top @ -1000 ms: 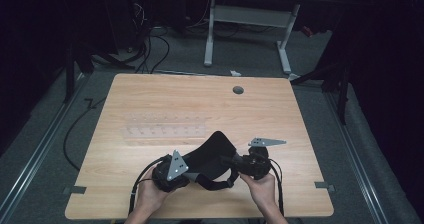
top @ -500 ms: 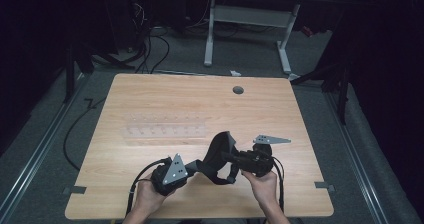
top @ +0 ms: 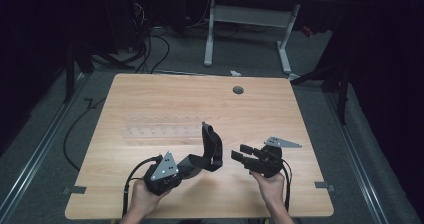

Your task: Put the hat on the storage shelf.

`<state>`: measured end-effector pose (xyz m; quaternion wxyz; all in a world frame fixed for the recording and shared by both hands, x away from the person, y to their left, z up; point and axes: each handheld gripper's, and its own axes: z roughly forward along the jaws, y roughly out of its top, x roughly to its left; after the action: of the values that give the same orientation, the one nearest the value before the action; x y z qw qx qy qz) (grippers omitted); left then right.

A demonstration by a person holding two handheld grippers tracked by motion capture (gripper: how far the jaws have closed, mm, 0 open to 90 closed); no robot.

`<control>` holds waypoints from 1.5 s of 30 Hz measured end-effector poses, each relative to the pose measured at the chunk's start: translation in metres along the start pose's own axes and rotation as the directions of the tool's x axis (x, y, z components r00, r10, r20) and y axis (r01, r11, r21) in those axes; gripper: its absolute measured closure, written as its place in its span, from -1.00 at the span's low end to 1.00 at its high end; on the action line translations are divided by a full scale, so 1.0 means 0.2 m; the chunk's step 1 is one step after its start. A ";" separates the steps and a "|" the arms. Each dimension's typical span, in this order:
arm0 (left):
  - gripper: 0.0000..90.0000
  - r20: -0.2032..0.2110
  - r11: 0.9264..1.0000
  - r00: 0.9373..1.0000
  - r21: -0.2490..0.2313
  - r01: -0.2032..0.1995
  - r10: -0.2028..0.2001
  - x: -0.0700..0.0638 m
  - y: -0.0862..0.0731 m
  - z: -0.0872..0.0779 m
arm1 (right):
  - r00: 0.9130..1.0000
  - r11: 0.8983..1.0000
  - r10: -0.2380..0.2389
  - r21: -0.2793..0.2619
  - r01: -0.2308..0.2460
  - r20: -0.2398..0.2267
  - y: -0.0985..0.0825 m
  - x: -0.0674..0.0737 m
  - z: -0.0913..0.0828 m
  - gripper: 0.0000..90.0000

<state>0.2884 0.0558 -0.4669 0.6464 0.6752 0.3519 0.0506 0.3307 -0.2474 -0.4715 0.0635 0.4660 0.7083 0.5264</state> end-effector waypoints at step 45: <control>0.92 -0.024 0.959 0.979 -0.204 0.194 -0.203 0.16 0.23 -0.18 | 0.862 0.970 -0.198 0.219 0.105 0.467 -0.20 -0.22 0.11 -0.14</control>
<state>0.3128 0.1078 -0.4309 0.7051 0.5664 0.4252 0.0356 0.3442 -0.2635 -0.5310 0.2367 0.5295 0.7502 0.3175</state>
